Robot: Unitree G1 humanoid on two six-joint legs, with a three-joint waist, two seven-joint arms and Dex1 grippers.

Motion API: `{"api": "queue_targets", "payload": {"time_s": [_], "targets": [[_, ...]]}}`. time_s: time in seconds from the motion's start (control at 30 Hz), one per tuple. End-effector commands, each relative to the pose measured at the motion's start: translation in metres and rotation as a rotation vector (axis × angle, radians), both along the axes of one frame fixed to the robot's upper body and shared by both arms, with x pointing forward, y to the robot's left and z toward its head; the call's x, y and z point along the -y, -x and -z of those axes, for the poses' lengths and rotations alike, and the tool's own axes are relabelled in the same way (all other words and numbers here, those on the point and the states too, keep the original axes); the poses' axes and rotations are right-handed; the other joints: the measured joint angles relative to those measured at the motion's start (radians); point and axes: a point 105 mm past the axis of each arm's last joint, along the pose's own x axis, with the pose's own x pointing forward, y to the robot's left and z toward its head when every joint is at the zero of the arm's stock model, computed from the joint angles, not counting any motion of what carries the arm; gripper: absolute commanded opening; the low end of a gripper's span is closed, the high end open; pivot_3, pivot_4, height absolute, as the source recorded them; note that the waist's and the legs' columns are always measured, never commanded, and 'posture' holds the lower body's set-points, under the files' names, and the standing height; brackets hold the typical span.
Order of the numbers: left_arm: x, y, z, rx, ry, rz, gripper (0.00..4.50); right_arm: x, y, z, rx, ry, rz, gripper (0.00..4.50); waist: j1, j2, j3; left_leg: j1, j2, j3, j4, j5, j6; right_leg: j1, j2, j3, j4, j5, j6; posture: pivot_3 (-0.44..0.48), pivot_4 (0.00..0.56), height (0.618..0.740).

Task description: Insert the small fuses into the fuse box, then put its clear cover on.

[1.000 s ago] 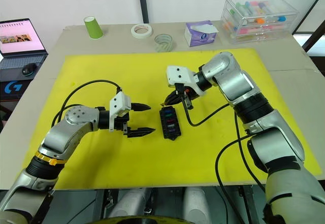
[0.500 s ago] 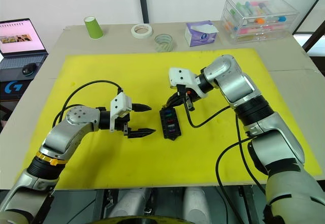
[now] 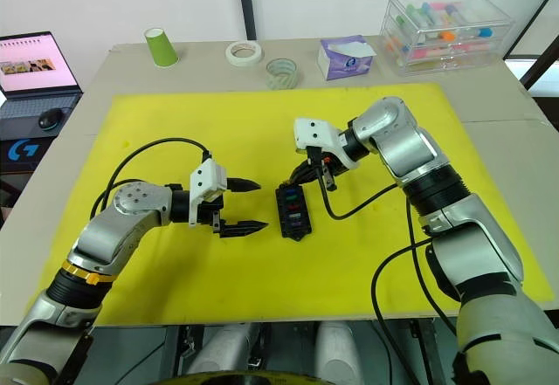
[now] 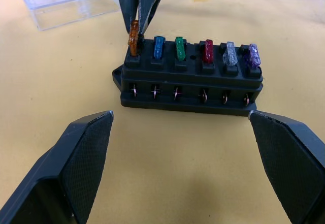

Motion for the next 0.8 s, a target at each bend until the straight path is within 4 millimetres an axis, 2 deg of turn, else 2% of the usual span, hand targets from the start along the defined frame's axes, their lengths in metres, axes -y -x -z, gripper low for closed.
{"api": "queue_targets", "payload": {"time_s": [0.03, 0.4, 0.67, 0.8], "targets": [[0.003, 0.003, -0.007, 0.041, 0.001, 0.021, 4.48, -0.002, -0.003, -0.01, 0.045, -0.024, -0.01, 0.0, 0.0, 0.0, 0.0, 0.0, 0.0, 0.0, 0.0, 0.0, 0.0, 0.0, 0.0, 0.0, 0.0, 0.0, 0.0, 0.0, 0.15, 0.74], [0.003, 0.003, -0.008, 0.048, 0.0, 0.019, 4.48, -0.002, -0.001, -0.002, -0.013, -0.019, 0.009, 0.0, 0.0, 0.0, 0.0, 0.0, 0.0, 0.0, 0.0, 0.0, 0.0, 0.0, 0.0, 0.0, 0.0, 0.0, 0.0, 0.0, 0.15, 0.74], [0.005, 0.004, -0.008, 0.05, 0.0, 0.025, 4.48, 0.001, 0.001, 0.011, -0.097, 0.025, 0.078, 0.0, 0.001, 0.0, 0.0, 0.0, 0.0, 0.0, 0.0, 0.0, 0.0, 0.0, 0.0, 0.0, 0.0, 0.0, 0.0, 0.0, 0.15, 0.74], [0.006, 0.004, -0.008, 0.052, 0.0, 0.028, 4.48, 0.001, 0.002, 0.014, -0.079, 0.033, 0.067, 0.0, 0.0, 0.0, 0.0, 0.0, 0.0, 0.0, 0.0, 0.0, 0.0, 0.0, 0.0, 0.0, 0.0, 0.0, 0.0, 0.0, 0.15, 0.74]]}}
